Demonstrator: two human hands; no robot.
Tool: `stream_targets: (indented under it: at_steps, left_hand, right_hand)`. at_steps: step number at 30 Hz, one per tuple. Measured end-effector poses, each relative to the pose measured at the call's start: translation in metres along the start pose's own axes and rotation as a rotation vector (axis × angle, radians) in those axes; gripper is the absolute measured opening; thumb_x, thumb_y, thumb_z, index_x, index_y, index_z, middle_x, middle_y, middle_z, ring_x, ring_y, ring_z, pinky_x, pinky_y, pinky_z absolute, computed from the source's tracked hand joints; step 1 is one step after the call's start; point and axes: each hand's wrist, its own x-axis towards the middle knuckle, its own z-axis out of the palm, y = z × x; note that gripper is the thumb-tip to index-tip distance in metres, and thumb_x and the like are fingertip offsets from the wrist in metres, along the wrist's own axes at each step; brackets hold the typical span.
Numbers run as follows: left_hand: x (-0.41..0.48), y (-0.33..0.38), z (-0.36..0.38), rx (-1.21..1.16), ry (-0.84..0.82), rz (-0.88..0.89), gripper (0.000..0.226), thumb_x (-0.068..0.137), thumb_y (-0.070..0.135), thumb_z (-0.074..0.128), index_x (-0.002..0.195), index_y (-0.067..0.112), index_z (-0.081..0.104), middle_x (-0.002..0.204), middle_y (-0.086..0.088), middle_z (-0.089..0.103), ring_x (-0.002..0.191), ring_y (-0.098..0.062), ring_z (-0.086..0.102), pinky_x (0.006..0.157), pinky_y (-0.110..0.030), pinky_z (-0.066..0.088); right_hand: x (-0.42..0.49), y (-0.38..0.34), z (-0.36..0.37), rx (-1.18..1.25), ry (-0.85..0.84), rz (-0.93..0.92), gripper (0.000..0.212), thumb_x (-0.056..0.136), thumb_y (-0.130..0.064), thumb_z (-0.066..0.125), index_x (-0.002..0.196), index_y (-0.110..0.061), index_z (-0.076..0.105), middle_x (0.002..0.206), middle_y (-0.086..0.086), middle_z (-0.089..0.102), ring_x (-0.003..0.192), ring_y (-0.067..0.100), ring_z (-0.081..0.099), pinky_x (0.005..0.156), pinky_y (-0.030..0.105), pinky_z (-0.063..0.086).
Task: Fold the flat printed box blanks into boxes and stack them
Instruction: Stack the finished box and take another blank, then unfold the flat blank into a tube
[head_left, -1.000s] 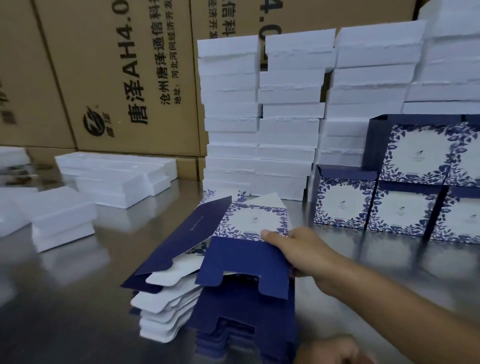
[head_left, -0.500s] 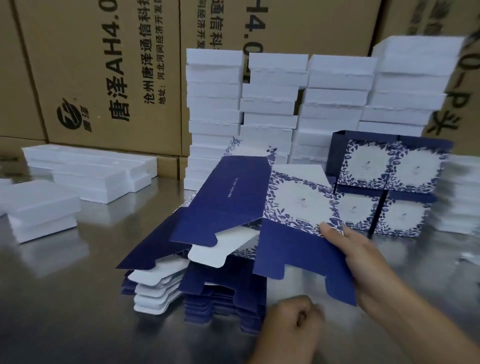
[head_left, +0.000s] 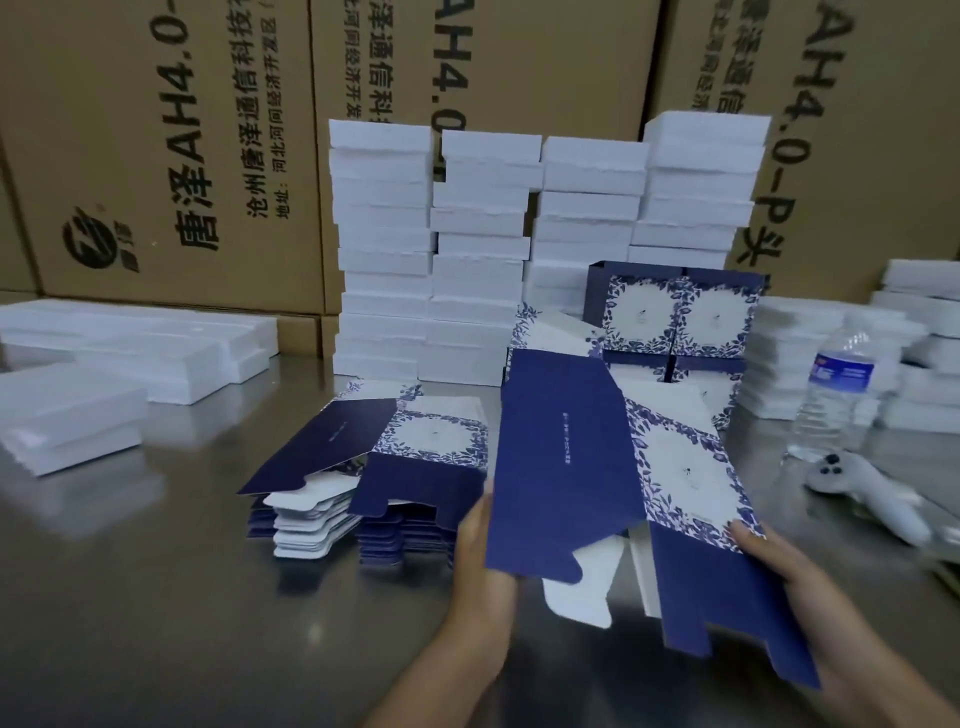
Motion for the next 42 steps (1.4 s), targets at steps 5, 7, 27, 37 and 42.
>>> stream_targets:
  at_steps: [5,7,27,37,42]
  left_hand:
    - [-0.001,0.013,-0.011,-0.049,-0.209,0.025,0.052,0.090,0.053,0.037,0.078,0.023,0.078,0.084,-0.003,0.076,0.070,-0.013,0.071,0.052,-0.018,0.050]
    - [0.003,0.011,-0.017,0.081,-0.213,0.089,0.047,0.092,0.046,0.044,0.079,0.015,0.076,0.080,-0.002,0.075,0.068,-0.011,0.070,0.054,-0.016,0.050]
    - [0.022,-0.009,-0.038,0.511,-0.122,0.165,0.049,0.098,0.042,0.038,0.086,0.007,0.070,0.082,-0.001,0.074,0.074,-0.016,0.070,0.069,-0.026,0.053]
    - [0.023,-0.002,-0.037,0.395,0.041,0.217,0.049,0.101,0.037,0.037,0.094,-0.010,0.053,0.085,-0.011,0.059,0.076,-0.019,0.053,0.072,-0.035,0.042]
    - [0.027,-0.003,-0.042,0.443,0.074,0.241,0.045,0.102,0.028,0.038,0.086,-0.012,0.049,0.081,-0.015,0.056,0.073,-0.021,0.050,0.068,-0.035,0.040]
  right_hand:
    - [0.003,0.008,-0.009,-0.032,-0.006,-0.036,0.033,0.077,-0.029,0.057,0.106,-0.018,0.070,0.105,0.004,0.072,0.085,0.015,0.071,0.071,0.034,0.052]
    - [0.003,0.010,-0.012,-0.038,-0.045,-0.039,0.029,0.077,-0.029,0.058,0.102,-0.022,0.073,0.105,0.005,0.072,0.085,0.017,0.071,0.062,0.026,0.057]
    - [0.014,0.034,-0.016,-0.394,0.267,-0.291,0.038,0.099,-0.022,0.045,0.070,-0.010,0.066,0.055,-0.017,0.067,0.046,-0.005,0.057,0.059,0.026,0.043]
    - [0.010,0.033,-0.010,-0.428,0.186,-0.275,0.036,0.097,-0.024,0.049,0.074,-0.008,0.071,0.068,-0.007,0.073,0.057,0.003,0.065,0.052,0.018,0.049]
    - [0.009,0.031,-0.007,-0.363,0.157,-0.230,0.036,0.095,-0.024,0.054,0.068,-0.014,0.076,0.074,-0.001,0.074,0.065,0.010,0.067,0.069,0.032,0.050]
